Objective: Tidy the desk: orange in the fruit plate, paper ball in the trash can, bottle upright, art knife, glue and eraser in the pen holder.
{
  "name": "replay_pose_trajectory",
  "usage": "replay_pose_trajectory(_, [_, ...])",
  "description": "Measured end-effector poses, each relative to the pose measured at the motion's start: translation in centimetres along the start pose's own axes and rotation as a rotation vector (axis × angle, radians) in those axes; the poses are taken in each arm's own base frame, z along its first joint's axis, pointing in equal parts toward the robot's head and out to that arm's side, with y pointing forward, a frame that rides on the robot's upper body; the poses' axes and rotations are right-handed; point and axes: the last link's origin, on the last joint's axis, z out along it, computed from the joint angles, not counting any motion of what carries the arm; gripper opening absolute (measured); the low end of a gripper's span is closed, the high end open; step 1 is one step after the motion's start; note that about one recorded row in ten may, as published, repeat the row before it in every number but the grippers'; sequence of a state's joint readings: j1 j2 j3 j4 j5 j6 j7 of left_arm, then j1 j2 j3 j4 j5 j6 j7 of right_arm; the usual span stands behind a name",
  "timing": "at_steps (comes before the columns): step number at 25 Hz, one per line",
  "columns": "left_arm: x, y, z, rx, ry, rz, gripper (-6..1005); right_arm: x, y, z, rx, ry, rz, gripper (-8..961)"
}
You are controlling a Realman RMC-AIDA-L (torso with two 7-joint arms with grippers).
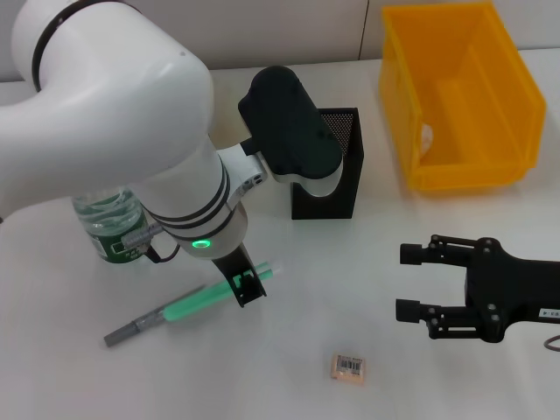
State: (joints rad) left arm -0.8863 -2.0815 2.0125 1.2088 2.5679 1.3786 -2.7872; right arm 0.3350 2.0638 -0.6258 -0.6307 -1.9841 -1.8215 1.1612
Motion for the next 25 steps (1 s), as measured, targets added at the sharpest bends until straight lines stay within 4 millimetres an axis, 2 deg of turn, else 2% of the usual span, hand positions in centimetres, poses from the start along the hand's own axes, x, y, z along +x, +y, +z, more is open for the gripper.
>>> replay_pose_trajectory(13, [1.2,-0.4,-1.1,0.028,0.074,0.004,196,0.9,0.8,-1.6,0.017,0.007,0.027,763])
replay_pose_trajectory(25, [2.2,1.0,-4.3,0.040,0.219,0.031,196,1.2,1.1,-1.7,0.022,0.005,0.038,763])
